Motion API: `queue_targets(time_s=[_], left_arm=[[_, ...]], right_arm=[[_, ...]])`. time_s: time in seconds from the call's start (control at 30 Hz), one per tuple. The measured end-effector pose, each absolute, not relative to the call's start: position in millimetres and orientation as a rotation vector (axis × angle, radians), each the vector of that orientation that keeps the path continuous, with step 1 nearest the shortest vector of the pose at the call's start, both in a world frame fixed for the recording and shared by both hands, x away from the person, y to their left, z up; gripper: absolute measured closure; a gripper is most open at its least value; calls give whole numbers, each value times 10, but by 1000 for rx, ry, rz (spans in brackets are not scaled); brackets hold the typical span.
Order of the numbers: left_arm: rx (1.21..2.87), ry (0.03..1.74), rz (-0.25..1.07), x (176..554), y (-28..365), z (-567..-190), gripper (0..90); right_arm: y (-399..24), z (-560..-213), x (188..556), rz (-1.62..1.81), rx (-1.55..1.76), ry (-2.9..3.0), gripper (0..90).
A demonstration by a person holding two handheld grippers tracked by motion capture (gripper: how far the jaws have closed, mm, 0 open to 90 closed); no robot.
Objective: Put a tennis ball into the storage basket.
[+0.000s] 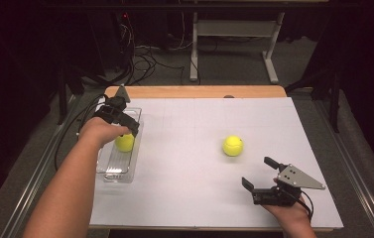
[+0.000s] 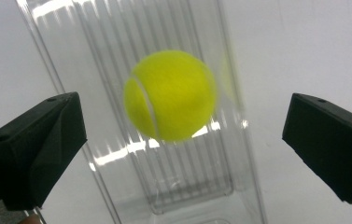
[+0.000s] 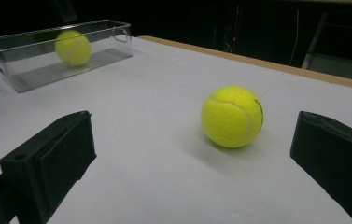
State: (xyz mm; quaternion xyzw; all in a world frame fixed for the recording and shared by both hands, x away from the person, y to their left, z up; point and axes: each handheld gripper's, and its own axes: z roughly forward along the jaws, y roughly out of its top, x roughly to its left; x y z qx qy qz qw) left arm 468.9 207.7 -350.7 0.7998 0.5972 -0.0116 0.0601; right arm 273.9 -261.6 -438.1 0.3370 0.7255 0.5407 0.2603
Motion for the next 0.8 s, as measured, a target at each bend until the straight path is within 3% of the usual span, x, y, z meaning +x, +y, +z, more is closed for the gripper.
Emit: queue_targets(time_s=[0.8], left_arm=[[2482, 1673, -69, 4453, 1818, -3405, 14]], right_arm=[[-2643, -4390, 2741, 1453, 920, 1957, 3]])
